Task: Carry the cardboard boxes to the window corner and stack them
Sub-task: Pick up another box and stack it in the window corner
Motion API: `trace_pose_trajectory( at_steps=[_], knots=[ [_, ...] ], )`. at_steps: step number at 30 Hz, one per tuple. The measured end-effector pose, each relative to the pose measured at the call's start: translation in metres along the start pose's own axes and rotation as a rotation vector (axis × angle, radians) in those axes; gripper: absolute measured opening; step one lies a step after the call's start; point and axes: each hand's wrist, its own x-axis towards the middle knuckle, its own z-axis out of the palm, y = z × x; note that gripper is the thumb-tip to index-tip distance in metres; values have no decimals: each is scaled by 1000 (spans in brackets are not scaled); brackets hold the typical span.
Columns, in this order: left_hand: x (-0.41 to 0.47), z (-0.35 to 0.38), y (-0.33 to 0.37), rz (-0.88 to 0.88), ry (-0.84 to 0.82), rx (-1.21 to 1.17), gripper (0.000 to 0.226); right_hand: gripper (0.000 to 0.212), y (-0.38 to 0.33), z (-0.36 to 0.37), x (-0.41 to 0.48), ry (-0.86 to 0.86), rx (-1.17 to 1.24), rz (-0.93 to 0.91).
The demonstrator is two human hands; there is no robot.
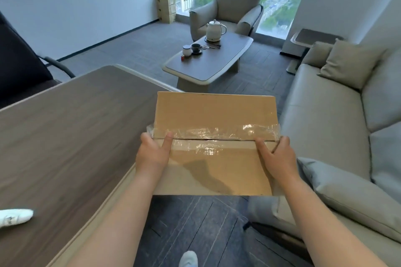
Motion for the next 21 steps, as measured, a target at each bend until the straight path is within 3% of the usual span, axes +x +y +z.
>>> trace_pose_trajectory(
  at_steps=[5, 11, 21],
  knots=[
    [80, 22, 33, 75, -85, -12, 44, 42, -24, 13, 61, 85, -26, 11],
    [146, 65, 67, 124, -131, 7, 50, 42, -29, 16, 133, 136, -53, 28],
    [252, 163, 154, 87, -105, 18, 55, 44, -26, 16, 311, 83, 3, 40]
  ],
)
